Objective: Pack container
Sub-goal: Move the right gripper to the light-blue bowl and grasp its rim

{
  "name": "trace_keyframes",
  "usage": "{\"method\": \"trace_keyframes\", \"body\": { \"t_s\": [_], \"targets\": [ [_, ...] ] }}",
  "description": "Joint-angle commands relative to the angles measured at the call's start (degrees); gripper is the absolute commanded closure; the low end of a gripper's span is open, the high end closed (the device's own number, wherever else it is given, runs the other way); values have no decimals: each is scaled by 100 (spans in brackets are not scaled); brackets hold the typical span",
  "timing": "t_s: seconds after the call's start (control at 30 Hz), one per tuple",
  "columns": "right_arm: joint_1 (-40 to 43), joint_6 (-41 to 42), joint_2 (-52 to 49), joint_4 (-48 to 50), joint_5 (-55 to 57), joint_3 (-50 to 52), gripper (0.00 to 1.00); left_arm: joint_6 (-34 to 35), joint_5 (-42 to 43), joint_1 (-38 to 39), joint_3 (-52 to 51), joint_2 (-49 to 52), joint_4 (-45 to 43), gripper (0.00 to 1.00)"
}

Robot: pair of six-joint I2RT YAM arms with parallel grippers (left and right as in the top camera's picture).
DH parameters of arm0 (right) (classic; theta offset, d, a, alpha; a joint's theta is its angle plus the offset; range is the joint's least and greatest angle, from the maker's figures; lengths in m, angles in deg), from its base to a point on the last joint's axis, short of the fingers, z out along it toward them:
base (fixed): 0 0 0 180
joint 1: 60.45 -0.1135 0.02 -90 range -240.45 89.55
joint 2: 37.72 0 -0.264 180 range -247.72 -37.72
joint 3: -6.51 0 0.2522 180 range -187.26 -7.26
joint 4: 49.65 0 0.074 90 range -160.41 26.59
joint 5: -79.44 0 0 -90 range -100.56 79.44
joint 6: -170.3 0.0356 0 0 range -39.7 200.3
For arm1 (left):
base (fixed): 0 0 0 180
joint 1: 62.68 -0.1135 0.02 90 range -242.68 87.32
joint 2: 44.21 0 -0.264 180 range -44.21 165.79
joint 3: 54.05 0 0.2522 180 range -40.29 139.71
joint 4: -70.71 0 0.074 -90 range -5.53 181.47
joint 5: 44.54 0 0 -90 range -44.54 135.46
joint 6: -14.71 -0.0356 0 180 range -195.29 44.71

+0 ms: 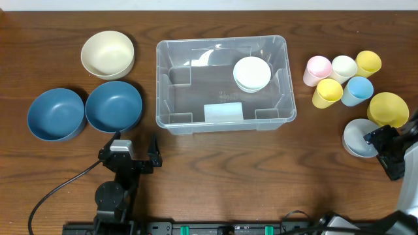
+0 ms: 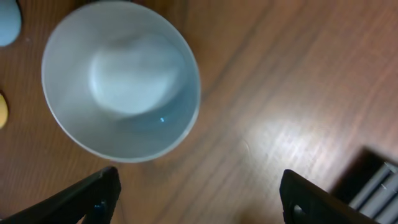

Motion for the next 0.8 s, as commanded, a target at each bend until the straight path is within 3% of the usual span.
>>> {"method": "trace_keyframes", "body": {
  "t_s": [0.0,0.27,0.4,0.5,0.67,0.77],
  "targets": [
    [52,-68,-216,212,-118,17,16,-76,-114,-28,-101,-26,214,2],
    [52,81,-855,551,-129,85,20,-79,-114,-28,-101,-26,214,2],
    [52,81,-1220,739,-127,216,32,-79,-114,-28,-101,-26,214,2],
    [52,81,-1443,918,-129,350,36,-76,-114,-28,-101,-28,214,2],
    [52,79,-1593,1097,-127,468,56,-76,-114,-28,-101,-26,214,2],
    [52,81,-1591,1110,-129,476,77,-76,-114,-28,-101,-26,214,2]
  ]
}}
